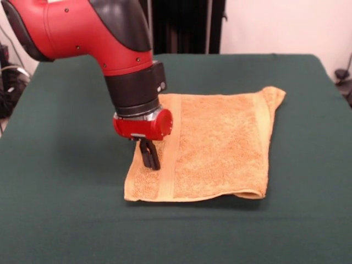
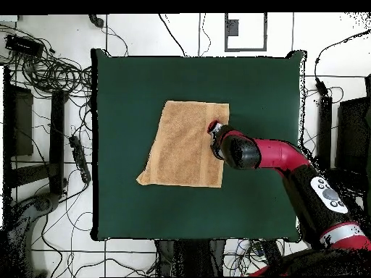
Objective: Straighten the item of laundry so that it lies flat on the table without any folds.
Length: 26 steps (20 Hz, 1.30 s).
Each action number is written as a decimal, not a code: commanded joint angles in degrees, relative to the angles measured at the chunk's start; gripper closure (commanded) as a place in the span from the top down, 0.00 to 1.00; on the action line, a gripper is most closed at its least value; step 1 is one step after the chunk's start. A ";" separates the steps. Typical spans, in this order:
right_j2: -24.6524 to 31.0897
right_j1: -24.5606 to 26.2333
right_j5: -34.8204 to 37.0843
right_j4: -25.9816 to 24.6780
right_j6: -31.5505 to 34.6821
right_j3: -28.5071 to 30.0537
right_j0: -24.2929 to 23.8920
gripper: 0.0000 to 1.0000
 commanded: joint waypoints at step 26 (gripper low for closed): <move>-17.43 17.70 -20.93 7.86 2.87 -15.01 17.53 1.00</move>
